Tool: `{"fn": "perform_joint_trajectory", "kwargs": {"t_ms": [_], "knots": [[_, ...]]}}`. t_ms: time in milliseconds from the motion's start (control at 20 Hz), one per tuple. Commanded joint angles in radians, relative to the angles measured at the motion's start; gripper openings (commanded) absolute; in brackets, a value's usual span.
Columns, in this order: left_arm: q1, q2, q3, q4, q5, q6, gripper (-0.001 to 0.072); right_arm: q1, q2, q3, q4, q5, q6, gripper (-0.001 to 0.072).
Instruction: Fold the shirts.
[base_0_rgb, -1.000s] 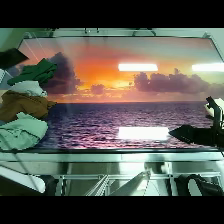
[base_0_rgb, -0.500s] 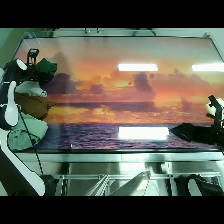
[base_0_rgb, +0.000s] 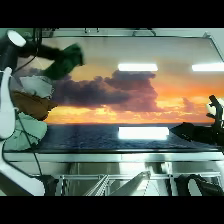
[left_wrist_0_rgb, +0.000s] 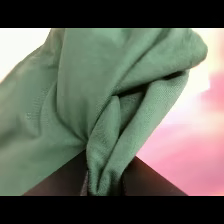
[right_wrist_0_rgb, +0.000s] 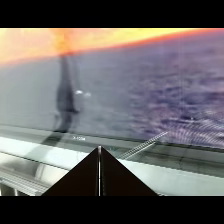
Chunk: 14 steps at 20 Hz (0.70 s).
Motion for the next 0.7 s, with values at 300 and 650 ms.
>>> {"fn": "perform_joint_trajectory", "kwargs": {"t_ms": [300,650], "knots": [[-0.270,0.324,-0.388,-0.283,-0.180,-0.016,0.0253,0.000,0.001,0.000,0.000,-0.004,0.000,0.0018],[-0.231,0.325,-0.541,-0.284,-0.288,-0.031,0.0350,0.000,-0.004,0.000,0.027,0.002,-0.001,0.0030]]}}
